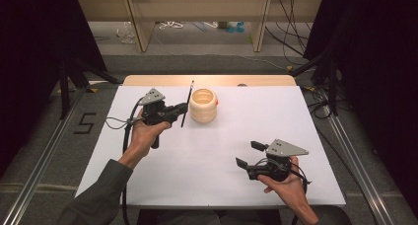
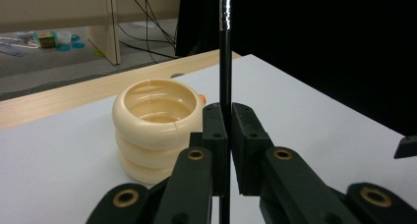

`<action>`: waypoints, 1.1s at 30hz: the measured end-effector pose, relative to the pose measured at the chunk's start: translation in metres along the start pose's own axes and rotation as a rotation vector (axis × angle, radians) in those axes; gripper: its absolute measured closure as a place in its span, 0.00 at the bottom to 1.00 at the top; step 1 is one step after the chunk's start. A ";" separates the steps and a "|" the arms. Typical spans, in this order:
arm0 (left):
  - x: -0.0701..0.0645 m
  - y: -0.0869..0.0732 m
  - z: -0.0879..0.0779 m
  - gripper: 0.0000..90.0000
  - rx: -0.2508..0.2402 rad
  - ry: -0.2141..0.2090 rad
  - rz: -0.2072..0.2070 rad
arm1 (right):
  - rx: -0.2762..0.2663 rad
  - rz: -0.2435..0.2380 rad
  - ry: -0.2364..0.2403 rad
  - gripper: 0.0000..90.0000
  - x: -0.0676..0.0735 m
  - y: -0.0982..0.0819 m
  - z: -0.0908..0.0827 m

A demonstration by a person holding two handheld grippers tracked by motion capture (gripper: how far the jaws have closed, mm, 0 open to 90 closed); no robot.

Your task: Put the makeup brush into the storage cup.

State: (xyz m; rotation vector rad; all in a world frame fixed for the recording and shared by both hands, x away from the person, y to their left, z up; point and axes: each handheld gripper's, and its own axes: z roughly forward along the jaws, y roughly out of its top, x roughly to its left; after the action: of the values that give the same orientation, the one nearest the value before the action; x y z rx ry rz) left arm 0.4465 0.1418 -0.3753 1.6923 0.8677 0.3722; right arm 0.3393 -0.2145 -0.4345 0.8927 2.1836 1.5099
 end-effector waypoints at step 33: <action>0.022 0.018 0.035 0.94 -0.060 0.029 -0.020 | -0.006 0.010 0.000 0.20 0.000 0.000 -0.001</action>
State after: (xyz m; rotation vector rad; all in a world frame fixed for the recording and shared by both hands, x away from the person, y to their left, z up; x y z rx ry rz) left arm 0.4900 0.1315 -0.3731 1.6255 0.8858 0.4067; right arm 0.3389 -0.2151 -0.4338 0.9027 2.1764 1.5208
